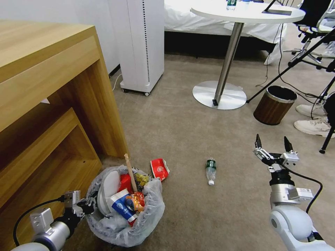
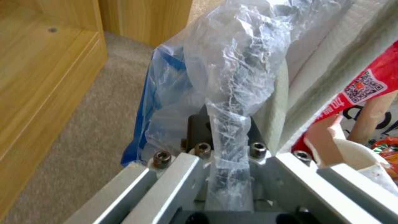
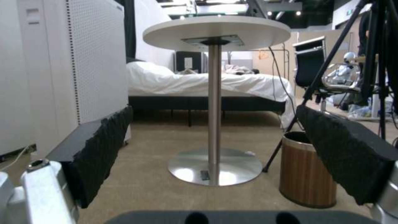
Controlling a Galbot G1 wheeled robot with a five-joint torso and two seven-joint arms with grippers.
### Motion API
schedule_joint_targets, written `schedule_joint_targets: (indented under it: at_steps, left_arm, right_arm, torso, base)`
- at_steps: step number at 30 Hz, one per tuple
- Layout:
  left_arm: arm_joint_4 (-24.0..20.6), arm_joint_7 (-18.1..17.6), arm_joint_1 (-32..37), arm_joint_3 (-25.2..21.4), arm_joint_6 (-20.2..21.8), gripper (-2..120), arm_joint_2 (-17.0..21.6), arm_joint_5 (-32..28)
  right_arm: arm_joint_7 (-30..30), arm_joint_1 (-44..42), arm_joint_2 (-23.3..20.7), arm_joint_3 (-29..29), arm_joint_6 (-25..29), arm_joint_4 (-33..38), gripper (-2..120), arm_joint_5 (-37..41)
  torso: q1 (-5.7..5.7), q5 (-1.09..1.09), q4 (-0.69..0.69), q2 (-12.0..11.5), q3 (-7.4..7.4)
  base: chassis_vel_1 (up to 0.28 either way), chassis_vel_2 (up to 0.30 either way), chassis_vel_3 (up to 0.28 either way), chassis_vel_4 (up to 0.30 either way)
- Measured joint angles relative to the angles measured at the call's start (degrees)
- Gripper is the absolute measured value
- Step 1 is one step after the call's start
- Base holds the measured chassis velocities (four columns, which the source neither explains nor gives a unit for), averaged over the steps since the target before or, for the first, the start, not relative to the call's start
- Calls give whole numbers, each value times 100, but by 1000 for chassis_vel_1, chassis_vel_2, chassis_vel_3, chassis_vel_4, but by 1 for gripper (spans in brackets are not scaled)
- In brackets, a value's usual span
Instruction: Pick up the trash bin and place the garbage on the floor into it.
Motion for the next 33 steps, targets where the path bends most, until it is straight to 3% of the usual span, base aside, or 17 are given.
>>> schedule_joint_targets:
  at_steps: [11,33]
  left_arm:
    - [70,-83,-84,36,-18,0,-38,-41]
    - [23,-172,-53,-14,-40,0,-128,-71]
  right_arm:
    - [-89,71,16,-62,40,-34,100,-48]
    - [-133,118,-51,-217,101,-78,100,-81]
  torso:
    - [0,1,0,0,0]
    - [0,1,0,0,-1]
  base:
    - [-93,82,88,-87]
    - [-1,2,3,-3]
